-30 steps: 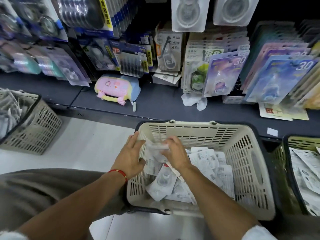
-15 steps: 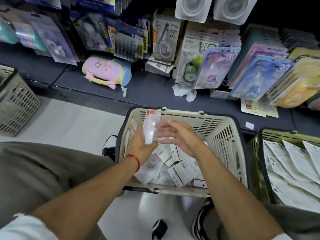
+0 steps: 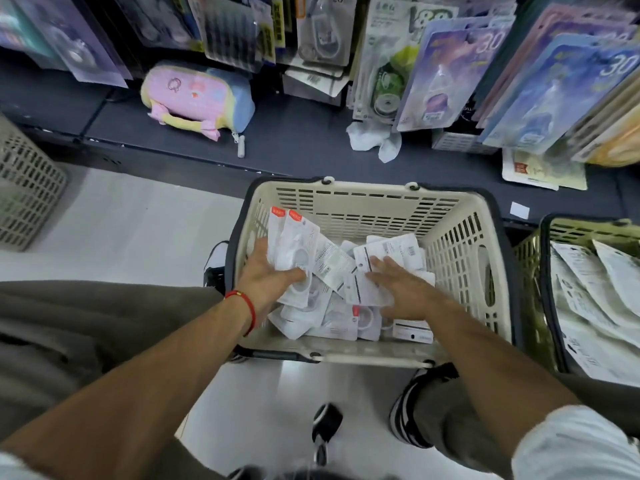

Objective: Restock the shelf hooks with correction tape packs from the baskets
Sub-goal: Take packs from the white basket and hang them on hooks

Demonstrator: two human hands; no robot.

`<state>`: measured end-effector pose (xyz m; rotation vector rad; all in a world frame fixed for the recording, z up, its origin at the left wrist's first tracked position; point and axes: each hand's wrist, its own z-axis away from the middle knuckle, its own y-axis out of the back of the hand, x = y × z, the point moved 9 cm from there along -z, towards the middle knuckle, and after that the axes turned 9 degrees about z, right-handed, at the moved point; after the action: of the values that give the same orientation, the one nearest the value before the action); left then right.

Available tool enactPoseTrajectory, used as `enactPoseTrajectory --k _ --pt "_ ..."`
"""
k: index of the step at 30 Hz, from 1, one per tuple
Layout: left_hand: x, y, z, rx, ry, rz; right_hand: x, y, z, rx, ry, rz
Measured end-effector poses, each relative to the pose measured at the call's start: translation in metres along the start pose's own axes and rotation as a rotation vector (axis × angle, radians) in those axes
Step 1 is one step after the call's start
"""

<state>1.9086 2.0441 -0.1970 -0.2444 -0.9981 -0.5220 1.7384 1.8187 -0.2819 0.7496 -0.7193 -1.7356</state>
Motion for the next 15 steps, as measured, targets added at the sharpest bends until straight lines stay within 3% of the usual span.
enactPoseTrajectory --k 4,7,11,13,15 --pt "-0.002 -0.001 0.001 0.006 0.015 -0.015 0.018 0.025 0.000 0.140 -0.080 -0.032" --pt "-0.005 -0.006 0.002 0.002 0.034 0.038 0.023 0.043 -0.002 0.238 -0.175 -0.226" --pt "-0.004 -0.015 0.007 -0.004 0.044 0.088 0.032 0.074 0.006 0.402 -0.367 -0.971" --pt "-0.008 -0.023 0.011 -0.051 0.115 0.197 0.008 0.084 0.001 0.330 -0.255 -1.406" --pt "-0.011 -0.037 0.018 -0.126 0.183 0.295 -0.025 0.094 -0.005 0.262 -0.138 -1.652"
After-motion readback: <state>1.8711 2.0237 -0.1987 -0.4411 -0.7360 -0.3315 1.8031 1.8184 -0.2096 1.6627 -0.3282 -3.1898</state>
